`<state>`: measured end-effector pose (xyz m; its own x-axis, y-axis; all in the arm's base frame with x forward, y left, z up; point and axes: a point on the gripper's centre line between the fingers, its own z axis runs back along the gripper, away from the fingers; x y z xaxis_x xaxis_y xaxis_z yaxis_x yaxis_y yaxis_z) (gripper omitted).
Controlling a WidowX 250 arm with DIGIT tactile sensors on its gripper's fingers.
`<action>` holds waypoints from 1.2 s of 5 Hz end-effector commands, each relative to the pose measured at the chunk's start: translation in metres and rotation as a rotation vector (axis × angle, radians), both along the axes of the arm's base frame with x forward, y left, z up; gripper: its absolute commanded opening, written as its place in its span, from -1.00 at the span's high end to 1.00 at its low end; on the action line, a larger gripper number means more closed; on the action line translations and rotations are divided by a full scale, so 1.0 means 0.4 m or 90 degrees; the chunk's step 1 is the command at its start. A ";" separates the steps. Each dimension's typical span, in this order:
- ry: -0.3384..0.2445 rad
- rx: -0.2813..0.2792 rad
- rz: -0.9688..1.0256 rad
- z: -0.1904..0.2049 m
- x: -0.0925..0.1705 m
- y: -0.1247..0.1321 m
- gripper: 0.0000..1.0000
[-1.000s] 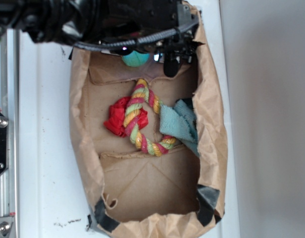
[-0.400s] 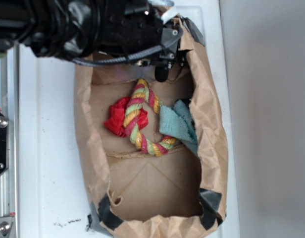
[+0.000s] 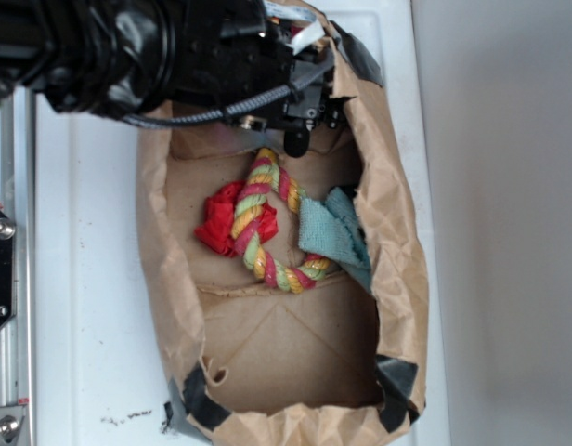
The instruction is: Grab the green ball.
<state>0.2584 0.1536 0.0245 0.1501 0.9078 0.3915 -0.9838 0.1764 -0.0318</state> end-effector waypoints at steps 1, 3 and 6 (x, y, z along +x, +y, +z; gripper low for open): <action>-0.033 -0.006 0.022 0.031 -0.031 0.044 1.00; -0.058 -0.014 0.014 0.090 -0.025 0.044 1.00; -0.041 -0.005 -0.241 0.264 -0.042 -0.133 1.00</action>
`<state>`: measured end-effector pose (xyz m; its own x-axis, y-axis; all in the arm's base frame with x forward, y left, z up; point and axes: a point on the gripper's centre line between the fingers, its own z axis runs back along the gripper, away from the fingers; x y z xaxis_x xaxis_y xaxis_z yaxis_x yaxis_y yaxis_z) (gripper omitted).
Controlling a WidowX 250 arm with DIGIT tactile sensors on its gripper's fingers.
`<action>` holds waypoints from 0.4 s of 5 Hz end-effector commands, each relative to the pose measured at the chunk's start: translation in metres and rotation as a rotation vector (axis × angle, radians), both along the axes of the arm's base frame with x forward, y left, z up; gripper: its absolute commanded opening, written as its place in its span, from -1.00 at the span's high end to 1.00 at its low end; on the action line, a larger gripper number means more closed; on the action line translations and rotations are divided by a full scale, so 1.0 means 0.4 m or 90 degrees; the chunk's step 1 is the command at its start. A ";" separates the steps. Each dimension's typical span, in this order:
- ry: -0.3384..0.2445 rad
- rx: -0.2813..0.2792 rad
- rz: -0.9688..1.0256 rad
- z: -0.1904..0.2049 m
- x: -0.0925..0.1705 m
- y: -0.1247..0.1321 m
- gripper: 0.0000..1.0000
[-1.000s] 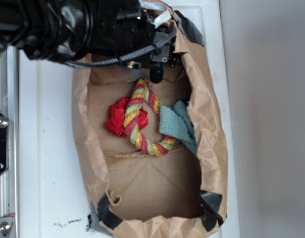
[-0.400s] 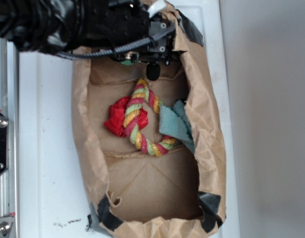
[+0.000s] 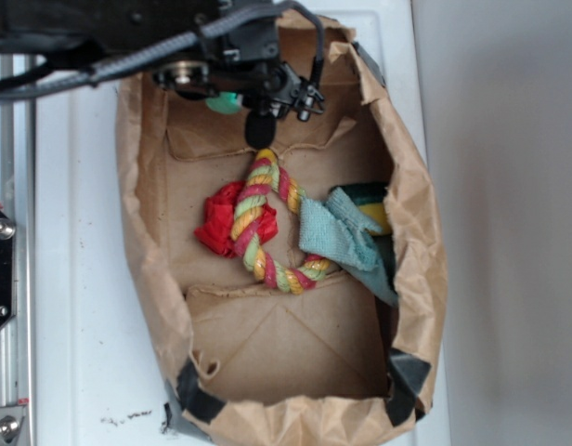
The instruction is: Grab the green ball.
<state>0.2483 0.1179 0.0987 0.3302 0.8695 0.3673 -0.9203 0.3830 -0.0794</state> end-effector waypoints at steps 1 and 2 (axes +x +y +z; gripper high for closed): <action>0.046 0.006 -0.222 0.114 -0.015 -0.091 1.00; 0.091 -0.093 -0.321 0.136 0.002 -0.125 1.00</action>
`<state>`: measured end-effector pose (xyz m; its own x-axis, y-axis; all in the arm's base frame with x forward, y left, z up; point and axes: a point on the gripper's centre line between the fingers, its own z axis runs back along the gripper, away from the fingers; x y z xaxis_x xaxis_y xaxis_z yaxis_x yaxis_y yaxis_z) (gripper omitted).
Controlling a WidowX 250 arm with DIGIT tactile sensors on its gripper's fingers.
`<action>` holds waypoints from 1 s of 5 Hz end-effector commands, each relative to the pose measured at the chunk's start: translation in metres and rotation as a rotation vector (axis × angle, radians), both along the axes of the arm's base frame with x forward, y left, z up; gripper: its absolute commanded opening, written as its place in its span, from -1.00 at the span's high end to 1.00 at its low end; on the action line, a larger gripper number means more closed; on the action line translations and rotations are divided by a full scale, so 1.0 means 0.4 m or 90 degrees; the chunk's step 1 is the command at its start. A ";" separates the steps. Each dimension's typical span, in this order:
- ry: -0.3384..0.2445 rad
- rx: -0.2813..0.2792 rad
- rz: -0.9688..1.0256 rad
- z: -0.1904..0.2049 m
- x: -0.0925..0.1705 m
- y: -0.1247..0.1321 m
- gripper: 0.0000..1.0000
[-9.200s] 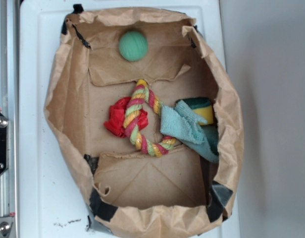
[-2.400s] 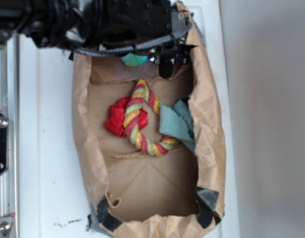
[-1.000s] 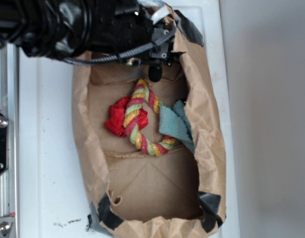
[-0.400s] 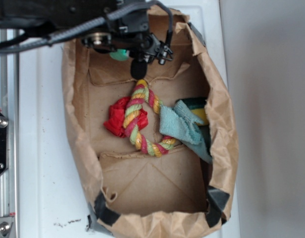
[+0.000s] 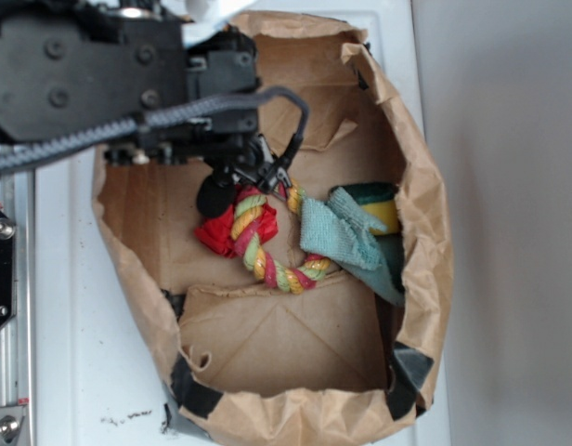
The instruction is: Grab the green ball.
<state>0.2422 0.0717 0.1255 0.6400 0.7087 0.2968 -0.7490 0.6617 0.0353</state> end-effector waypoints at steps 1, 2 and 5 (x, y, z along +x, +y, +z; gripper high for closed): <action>0.043 -0.101 -0.167 0.081 0.052 -0.045 1.00; 0.046 -0.114 -0.239 0.103 0.070 -0.068 1.00; -0.042 -0.113 -0.368 0.167 -0.018 -0.108 1.00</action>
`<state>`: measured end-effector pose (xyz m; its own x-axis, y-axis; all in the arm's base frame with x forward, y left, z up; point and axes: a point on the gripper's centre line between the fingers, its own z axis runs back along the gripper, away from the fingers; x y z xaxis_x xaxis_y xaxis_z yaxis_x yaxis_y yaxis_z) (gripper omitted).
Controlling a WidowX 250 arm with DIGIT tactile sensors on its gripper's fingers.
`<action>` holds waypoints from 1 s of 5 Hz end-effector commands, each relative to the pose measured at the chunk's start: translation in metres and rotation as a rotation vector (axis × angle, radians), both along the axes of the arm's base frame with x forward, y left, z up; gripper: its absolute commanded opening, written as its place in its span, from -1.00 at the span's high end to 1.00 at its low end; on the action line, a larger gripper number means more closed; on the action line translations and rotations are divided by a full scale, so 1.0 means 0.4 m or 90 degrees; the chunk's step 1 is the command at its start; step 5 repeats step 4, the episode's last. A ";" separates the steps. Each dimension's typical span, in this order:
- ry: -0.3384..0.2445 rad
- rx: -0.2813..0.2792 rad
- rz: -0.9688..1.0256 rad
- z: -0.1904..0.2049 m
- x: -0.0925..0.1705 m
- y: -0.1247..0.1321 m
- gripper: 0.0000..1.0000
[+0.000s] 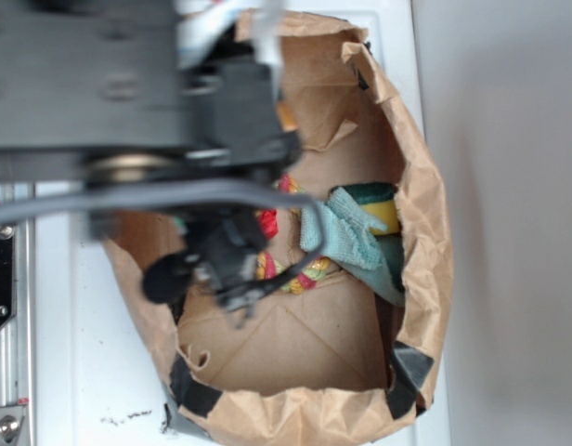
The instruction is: Grab the green ball.
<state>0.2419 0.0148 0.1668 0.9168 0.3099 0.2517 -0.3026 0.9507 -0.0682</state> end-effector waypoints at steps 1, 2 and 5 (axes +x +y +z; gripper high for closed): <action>-0.020 -0.060 -0.008 0.076 -0.007 0.037 1.00; -0.012 -0.053 0.012 0.079 0.032 0.028 1.00; -0.025 -0.007 0.054 0.055 0.064 0.025 -0.35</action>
